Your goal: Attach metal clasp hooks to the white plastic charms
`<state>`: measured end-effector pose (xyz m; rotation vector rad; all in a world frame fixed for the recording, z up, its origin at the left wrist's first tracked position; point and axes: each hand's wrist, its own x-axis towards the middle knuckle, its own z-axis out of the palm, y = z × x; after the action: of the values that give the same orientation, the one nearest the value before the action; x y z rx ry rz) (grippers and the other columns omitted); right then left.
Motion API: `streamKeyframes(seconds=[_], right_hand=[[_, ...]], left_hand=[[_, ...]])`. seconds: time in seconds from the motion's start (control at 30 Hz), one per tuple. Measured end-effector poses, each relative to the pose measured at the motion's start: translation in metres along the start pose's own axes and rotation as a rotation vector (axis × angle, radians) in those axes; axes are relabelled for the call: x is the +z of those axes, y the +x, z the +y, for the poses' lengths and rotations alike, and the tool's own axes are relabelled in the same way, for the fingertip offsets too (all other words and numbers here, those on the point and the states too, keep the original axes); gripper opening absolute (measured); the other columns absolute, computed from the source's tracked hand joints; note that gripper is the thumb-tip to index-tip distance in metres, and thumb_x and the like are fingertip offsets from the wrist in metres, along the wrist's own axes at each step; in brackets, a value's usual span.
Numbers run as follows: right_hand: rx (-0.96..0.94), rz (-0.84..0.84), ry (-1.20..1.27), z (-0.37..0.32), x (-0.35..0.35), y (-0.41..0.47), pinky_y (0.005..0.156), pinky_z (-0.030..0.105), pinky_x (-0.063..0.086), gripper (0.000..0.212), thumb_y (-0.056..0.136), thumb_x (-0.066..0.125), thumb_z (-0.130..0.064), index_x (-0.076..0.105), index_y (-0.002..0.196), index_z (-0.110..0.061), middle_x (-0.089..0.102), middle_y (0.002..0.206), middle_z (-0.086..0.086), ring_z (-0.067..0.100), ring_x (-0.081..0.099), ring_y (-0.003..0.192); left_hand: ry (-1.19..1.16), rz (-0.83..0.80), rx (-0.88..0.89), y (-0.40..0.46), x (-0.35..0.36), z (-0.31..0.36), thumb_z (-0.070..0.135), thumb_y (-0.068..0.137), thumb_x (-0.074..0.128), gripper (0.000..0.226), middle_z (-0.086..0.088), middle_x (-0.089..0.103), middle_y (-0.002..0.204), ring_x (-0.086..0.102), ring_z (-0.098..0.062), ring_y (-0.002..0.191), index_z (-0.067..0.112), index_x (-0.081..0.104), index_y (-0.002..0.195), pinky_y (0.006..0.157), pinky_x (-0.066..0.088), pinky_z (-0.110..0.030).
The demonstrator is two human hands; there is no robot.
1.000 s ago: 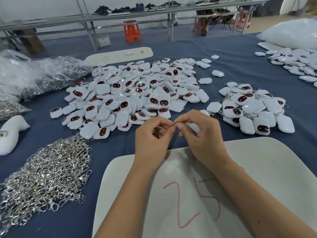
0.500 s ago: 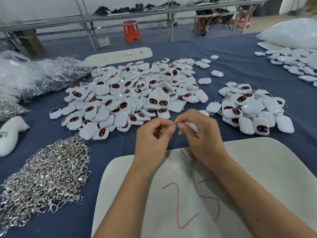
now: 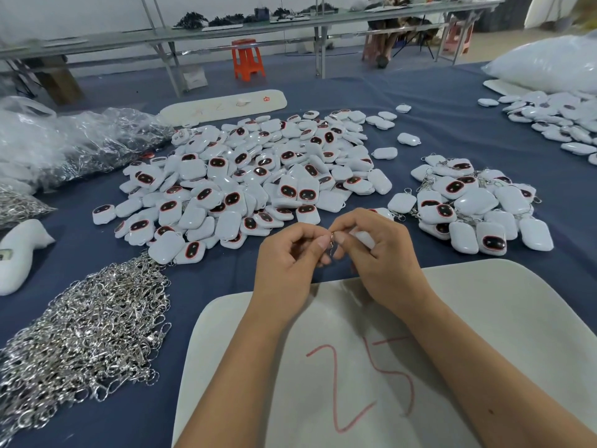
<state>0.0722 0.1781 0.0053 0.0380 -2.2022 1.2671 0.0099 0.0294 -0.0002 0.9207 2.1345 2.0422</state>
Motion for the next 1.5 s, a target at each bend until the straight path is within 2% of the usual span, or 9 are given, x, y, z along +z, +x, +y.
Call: streamKeyframes(seconds=[0.1,0.33,0.47,0.63,0.77,0.9,1.1,1.23,1.5], right_hand=[[0.072,-0.005,0.063,0.002,0.001,0.000,0.063,0.022,0.050,0.018,0.097,0.065,0.000,0.072,0.092,-0.016,0.067,0.075,-0.015,0.011,0.064,0.069],[0.115,-0.010,0.065,0.002,0.002,0.000,0.063,0.029,0.053,0.018,0.098,0.065,-0.004,0.072,0.091,-0.018,0.068,0.073,-0.009,0.013,0.064,0.067],[0.090,-0.022,0.002,0.001,0.002,-0.001,0.065,0.023,0.051,0.018,0.096,0.066,-0.002,0.071,0.089,-0.018,0.069,0.072,-0.008,0.013,0.067,0.067],[-0.113,-0.029,-0.261,-0.001,0.002,-0.001,0.075,0.022,0.046,0.016,0.090,0.069,0.004,0.075,0.095,-0.011,0.069,0.087,-0.007,-0.001,0.056,0.074],[-0.140,-0.037,-0.331,0.002,-0.001,0.001,0.074,0.018,0.043,0.015,0.090,0.071,0.004,0.075,0.092,-0.011,0.066,0.086,-0.010,0.004,0.055,0.076],[-0.104,-0.030,-0.267,0.001,0.000,0.000,0.073,0.019,0.043,0.016,0.092,0.069,0.004,0.074,0.090,-0.010,0.065,0.083,-0.010,0.001,0.057,0.073],[-0.017,0.024,-0.122,-0.002,0.001,-0.002,0.068,0.018,0.049,0.015,0.094,0.068,0.004,0.073,0.088,-0.009,0.068,0.081,-0.011,0.014,0.066,0.068],[-0.007,0.072,-0.129,-0.004,0.006,-0.003,0.070,0.014,0.045,0.014,0.094,0.069,0.002,0.072,0.087,-0.010,0.068,0.081,-0.012,0.013,0.066,0.066],[-0.059,0.139,-0.144,-0.012,0.013,-0.005,0.070,0.005,0.038,0.014,0.092,0.069,0.004,0.070,0.086,-0.009,0.065,0.075,-0.012,0.005,0.063,0.071]], left_hand=[[-0.023,0.003,-0.004,0.000,0.000,0.001,0.000,0.096,0.063,0.019,0.008,0.070,0.071,0.062,-0.006,0.066,0.014,0.074,0.089,0.068,0.049,-0.015],[0.056,0.025,0.008,-0.001,0.003,0.000,0.006,0.097,0.059,0.017,0.007,0.068,0.073,0.061,-0.008,0.069,0.015,0.071,0.089,0.070,0.048,-0.019],[0.211,0.050,0.027,-0.002,0.007,-0.003,0.007,0.098,0.056,0.023,0.013,0.063,0.070,0.058,-0.008,0.067,0.022,0.066,0.084,0.067,0.044,-0.019],[0.383,0.051,0.034,-0.002,0.005,-0.004,0.003,0.098,0.056,0.029,0.011,0.060,0.070,0.055,-0.007,0.067,0.024,0.059,0.078,0.064,0.039,-0.013],[0.423,0.065,0.030,-0.003,0.006,-0.004,0.005,0.098,0.057,0.024,0.010,0.062,0.073,0.057,-0.008,0.070,0.020,0.062,0.080,0.066,0.040,-0.013],[0.423,0.106,0.063,-0.003,0.006,-0.001,0.006,0.098,0.060,0.022,0.013,0.063,0.076,0.059,-0.008,0.074,0.021,0.064,0.083,0.068,0.040,-0.011],[0.410,0.121,0.092,-0.003,0.008,0.000,0.009,0.099,0.061,0.019,0.010,0.064,0.075,0.060,-0.012,0.074,0.020,0.064,0.084,0.066,0.041,-0.012],[0.392,0.142,0.089,-0.004,0.010,0.001,0.008,0.099,0.059,0.017,0.013,0.063,0.077,0.059,-0.013,0.075,0.018,0.063,0.085,0.066,0.040,-0.012],[0.378,0.312,0.127,-0.008,0.024,0.005,0.010,0.093,0.047,0.012,0.005,0.060,0.080,0.056,-0.018,0.074,0.011,0.057,0.086,0.065,0.044,-0.029]])
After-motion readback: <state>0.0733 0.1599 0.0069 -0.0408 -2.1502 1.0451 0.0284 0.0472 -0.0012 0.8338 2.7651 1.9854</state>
